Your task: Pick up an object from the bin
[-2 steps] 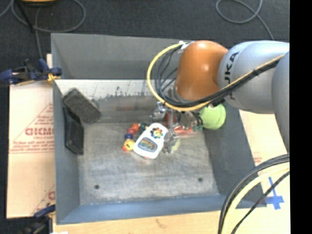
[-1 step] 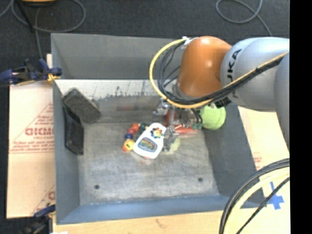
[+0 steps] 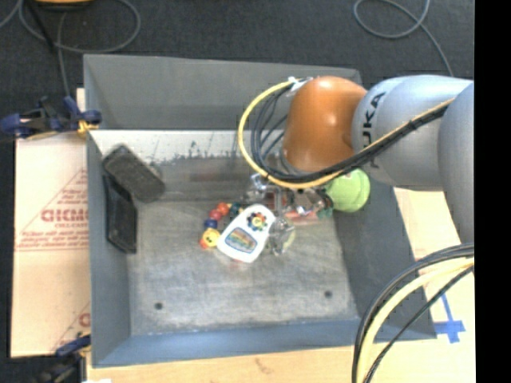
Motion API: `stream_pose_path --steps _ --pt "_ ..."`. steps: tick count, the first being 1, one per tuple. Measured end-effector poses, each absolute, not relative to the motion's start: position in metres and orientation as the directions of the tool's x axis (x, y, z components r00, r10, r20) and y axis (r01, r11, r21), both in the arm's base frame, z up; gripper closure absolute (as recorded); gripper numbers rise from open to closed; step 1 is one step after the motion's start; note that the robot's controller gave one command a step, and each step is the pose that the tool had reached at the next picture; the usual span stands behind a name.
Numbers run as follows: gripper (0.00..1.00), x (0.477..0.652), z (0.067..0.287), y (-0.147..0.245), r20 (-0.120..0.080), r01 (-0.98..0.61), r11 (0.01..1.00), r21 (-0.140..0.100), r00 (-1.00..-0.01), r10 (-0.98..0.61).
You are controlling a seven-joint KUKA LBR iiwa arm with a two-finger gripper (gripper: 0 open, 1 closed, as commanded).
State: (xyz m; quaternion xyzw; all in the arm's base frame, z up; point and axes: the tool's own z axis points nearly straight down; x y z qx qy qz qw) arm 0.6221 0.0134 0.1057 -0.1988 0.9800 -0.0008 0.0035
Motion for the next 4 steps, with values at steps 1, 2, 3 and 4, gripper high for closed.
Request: stream_pose_path --steps 1,2,3,4 --pt "1.00 0.616 0.076 0.012 -0.012 -0.361 0.932 0.002 -0.932 -0.361" --pt "1.00 0.616 0.076 0.012 -0.012 -0.362 0.932 0.002 -0.932 -0.362" --pt "1.00 0.616 0.078 0.013 -0.011 -0.362 0.932 0.002 -0.932 -0.362" --pt "1.00 0.613 0.088 0.012 0.000 -0.362 0.932 0.004 -0.932 -0.362"
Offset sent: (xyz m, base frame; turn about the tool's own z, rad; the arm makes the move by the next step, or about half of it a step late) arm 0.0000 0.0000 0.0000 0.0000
